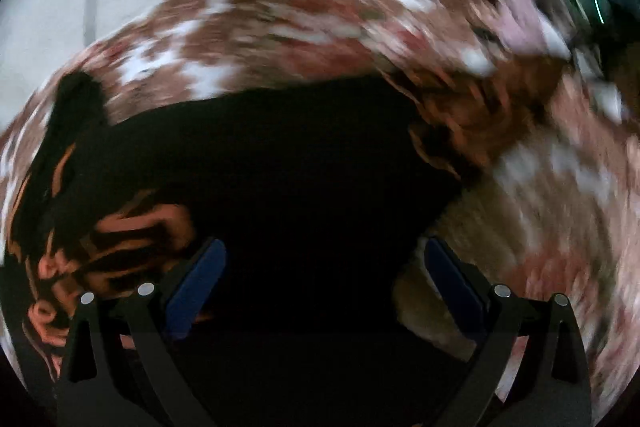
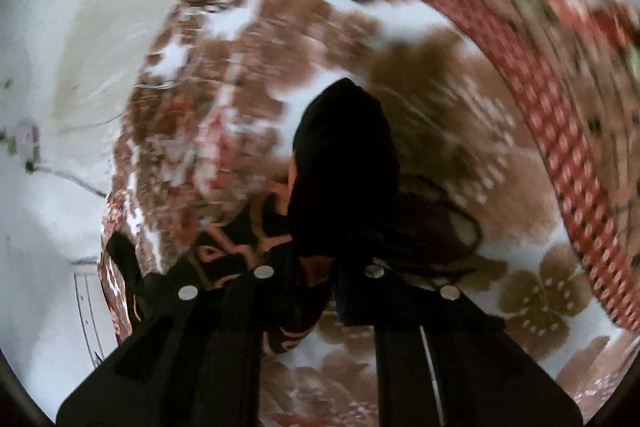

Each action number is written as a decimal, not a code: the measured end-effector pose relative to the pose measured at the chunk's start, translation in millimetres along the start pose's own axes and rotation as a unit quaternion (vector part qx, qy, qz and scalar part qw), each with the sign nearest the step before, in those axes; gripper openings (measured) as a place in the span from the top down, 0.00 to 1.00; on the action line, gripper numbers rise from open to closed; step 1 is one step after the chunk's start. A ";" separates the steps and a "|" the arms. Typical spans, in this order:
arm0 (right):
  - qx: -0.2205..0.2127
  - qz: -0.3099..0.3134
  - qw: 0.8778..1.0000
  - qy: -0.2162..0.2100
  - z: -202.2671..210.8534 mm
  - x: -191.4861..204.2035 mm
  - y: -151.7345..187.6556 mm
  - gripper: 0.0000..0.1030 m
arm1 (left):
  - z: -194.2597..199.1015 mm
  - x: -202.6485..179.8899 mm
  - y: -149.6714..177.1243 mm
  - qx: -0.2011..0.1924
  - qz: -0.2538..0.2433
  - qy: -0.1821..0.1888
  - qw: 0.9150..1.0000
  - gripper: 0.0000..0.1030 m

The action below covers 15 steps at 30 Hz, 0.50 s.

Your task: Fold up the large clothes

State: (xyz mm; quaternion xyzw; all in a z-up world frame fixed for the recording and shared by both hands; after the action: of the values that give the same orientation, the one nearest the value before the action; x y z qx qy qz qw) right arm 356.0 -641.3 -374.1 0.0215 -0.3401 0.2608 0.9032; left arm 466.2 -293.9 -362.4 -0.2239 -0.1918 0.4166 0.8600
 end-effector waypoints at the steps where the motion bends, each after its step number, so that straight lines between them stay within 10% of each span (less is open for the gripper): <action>1: -0.002 0.017 1.000 -0.006 6.2 16.6 1.2 0.88 | -15.1 -13.2 3.0 0.019 -0.020 0.004 1.000 0.05; 7: -0.001 0.157 0.986 -0.052 43.4 141.5 32.0 0.88 | -52.8 -34.5 21.8 0.051 -0.041 -0.011 0.998 0.04; 15: 0.080 0.314 0.935 -0.145 42.9 320.6 175.0 0.88 | -53.0 -37.9 24.1 0.039 -0.045 -0.021 0.998 0.04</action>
State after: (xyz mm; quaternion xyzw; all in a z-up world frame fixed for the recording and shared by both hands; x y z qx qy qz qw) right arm 447.9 -353.2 -164.8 0.0234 -0.4349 0.5520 0.7111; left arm 456.4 -322.9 -424.7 -0.1723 -0.2028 0.3893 0.8818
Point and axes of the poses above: each gripper's, at about its wrist camera, not at the fingertips, and z roughly against the way its jaws point, x to its left, y to its underside, the point moved 1 cm from there along -z, roughly the way its jaws point, and after that the axes turned 10 degrees about -z, right-handed, at the moved point
